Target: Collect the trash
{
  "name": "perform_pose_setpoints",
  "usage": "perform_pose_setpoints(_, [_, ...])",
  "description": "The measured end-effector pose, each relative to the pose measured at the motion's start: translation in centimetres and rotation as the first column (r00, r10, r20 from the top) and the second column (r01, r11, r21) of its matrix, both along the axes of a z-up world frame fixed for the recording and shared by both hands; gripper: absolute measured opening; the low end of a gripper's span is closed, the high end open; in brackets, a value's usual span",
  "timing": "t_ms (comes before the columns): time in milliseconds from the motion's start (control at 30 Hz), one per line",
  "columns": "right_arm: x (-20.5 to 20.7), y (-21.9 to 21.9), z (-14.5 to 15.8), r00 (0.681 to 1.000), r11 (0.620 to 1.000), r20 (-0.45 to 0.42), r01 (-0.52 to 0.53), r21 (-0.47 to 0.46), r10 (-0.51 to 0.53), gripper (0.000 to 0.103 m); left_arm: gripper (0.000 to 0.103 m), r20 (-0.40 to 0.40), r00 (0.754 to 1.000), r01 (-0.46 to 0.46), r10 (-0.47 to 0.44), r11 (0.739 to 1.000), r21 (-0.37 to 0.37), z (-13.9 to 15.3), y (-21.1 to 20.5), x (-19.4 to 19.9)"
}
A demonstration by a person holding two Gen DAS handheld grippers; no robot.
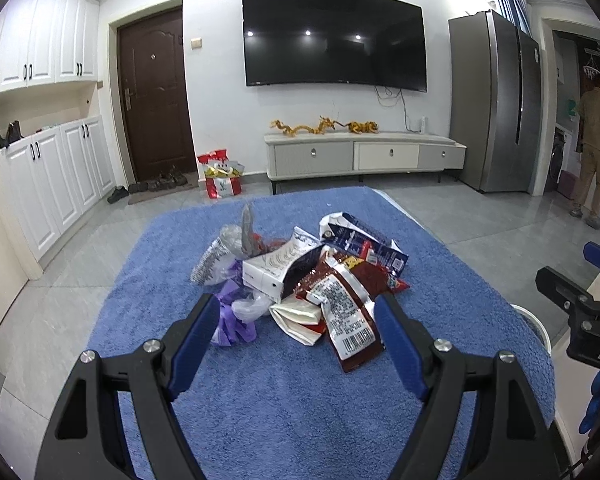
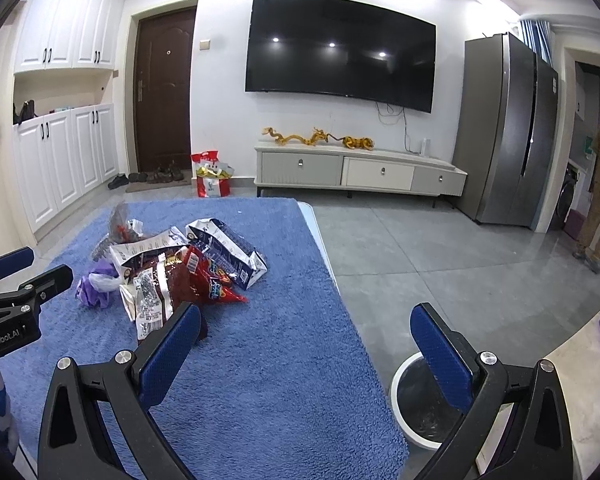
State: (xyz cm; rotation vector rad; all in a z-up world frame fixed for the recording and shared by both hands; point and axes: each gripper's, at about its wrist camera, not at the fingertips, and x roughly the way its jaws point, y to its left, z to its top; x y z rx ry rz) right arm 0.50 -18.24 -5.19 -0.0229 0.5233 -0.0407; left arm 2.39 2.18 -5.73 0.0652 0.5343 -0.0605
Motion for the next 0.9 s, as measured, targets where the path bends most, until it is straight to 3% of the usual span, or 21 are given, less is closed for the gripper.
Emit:
perform_pose_setpoints(533, [-1.0,0.5,1.0,0.999,1.000,0.033,-0.021,0.002,0.020,0.103,0.079,0.048,0.999,-0.009,0.009,1.000,0.013,1.1,0.5,-1.2])
perform_pose_setpoints(900, [-0.9,1.2,1.5,0.999,0.999,0.037,-0.033,-0.011,0.034,0.103,0.079,0.033,0.999,-0.017,0.017,1.000,-0.001,0.9,1.5,-0.7])
